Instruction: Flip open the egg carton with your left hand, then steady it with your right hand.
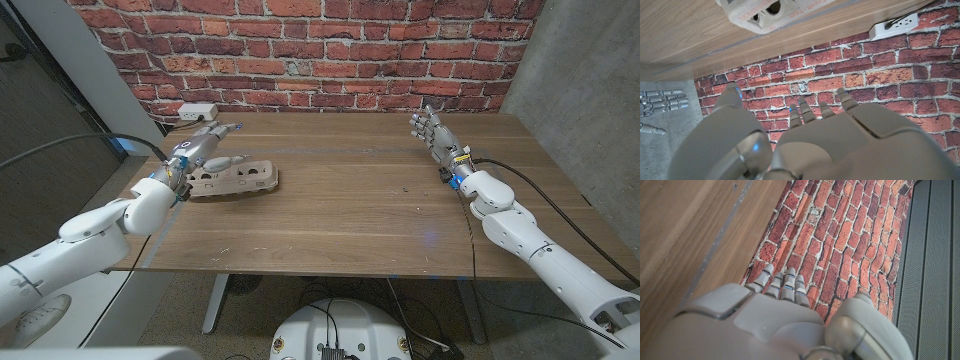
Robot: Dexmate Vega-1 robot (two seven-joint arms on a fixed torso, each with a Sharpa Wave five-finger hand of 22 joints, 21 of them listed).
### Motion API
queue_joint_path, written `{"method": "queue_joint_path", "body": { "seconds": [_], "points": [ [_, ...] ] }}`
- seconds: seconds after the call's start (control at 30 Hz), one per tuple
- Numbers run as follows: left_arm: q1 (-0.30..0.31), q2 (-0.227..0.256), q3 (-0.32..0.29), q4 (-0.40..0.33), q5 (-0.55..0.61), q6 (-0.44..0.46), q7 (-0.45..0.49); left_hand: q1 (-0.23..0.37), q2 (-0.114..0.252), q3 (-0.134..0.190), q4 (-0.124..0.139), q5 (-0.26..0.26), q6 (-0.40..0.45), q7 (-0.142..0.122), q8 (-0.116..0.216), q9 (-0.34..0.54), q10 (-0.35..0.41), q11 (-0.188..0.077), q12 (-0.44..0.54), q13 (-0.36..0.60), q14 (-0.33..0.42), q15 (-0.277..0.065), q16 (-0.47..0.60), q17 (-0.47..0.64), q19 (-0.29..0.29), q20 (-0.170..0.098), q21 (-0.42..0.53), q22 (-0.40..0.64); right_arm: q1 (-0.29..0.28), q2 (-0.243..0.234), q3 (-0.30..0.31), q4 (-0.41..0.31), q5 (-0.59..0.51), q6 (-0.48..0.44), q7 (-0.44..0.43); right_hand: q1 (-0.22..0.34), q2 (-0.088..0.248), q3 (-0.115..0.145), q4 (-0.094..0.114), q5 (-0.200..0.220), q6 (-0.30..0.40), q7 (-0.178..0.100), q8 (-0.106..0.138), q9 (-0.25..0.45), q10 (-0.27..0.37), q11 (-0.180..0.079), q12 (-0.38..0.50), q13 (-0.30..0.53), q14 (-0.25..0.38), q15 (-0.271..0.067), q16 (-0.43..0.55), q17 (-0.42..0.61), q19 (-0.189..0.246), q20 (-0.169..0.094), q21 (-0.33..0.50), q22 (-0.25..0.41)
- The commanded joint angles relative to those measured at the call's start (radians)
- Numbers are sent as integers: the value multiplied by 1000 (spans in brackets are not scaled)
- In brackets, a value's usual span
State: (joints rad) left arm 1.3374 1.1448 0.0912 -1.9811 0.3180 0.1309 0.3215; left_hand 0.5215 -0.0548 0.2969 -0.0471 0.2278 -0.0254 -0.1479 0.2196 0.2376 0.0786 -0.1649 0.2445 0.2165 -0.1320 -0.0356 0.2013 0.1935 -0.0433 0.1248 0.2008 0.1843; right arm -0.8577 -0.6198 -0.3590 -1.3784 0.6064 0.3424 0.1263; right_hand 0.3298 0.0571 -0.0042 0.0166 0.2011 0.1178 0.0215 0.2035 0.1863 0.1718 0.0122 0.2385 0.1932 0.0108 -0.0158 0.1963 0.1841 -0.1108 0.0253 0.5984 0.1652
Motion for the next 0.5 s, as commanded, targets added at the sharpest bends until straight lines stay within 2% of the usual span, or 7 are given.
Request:
{"method": "queue_joint_path", "body": {
  "seconds": [0.03, 0.1, 0.37, 0.4, 0.47, 0.5],
  "points": [
    [30, 21, 37, -75, 185, 206, -10, 36, 26, 22, -17, 5, 2, 3, 7, 5, 12, -13, 3, 8, 14, -23, 7, 5, 10, -4, 10, 5, 0, 5, 0, 2, 12, -14, -1, -6, -7, -5, 4, -4, 3, 5, -3, 3, 7, 6, 1, 2, 5, -4, -1, 1, 7, 3, -5, 5],
    [40, 22, 41, -80, 200, 222, -4, 60, 35, 34, -30, 0, 30, -6, 24, 8, 52, -31, 17, 13, 39, -34, 16, 6, 20, -8, 14, 5, 1, 5, 0, 2, 10, -14, -3, -7, -8, -6, 4, -4, 3, 5, -3, 3, 7, 7, 1, 2, 5, -4, -1, 1, 8, 3, -6, 5],
    [67, 51, 70, -107, 265, 314, -28, 86, 38, 44, -46, -7, 74, -9, 49, 13, 62, -36, 18, 18, 45, -35, 16, 8, 23, -8, 14, 4, 6, 9, -2, 12, 10, -12, 3, -10, -9, -8, 4, -3, 3, 5, -3, 3, 6, 6, 0, 2, 6, -3, -1, 1, 10, 2, -11, 5],
    [72, 55, 65, -117, 257, 331, -47, 95, 40, 48, -52, -9, 59, -7, 45, 14, 61, -34, 16, 20, 36, -32, 13, 8, 22, -8, 13, 4, 6, 11, -1, 12, 15, -15, 3, -10, -9, -8, 4, -3, 3, 5, -3, 3, 7, 7, 0, 2, 6, -4, -1, 1, 10, 3, -12, 5],
    [78, 74, 64, -134, 253, 363, -89, 112, 41, 55, -62, -20, -27, -12, 19, 21, 47, -37, 7, 26, 22, -24, 8, 11, 2, 2, 6, 5, 8, 12, -2, 17, 14, -11, 5, -9, -9, -8, 4, -3, 3, 5, -3, 3, 7, 7, 0, 2, 6, -4, -1, 1, 11, 2, -13, 5],
    [80, 88, 66, -142, 259, 379, -109, 108, 36, 52, -62, -23, -50, -3, 12, 23, 48, -37, 7, 28, 15, -19, 6, 12, 0, 3, 5, 5, 8, 14, -2, 18, 17, -11, 7, -9, -8, -8, 4, -3, 3, 5, -4, 3, 7, 7, 0, 2, 6, -3, -1, 1, 11, 3, -14, 5]
  ]
}}
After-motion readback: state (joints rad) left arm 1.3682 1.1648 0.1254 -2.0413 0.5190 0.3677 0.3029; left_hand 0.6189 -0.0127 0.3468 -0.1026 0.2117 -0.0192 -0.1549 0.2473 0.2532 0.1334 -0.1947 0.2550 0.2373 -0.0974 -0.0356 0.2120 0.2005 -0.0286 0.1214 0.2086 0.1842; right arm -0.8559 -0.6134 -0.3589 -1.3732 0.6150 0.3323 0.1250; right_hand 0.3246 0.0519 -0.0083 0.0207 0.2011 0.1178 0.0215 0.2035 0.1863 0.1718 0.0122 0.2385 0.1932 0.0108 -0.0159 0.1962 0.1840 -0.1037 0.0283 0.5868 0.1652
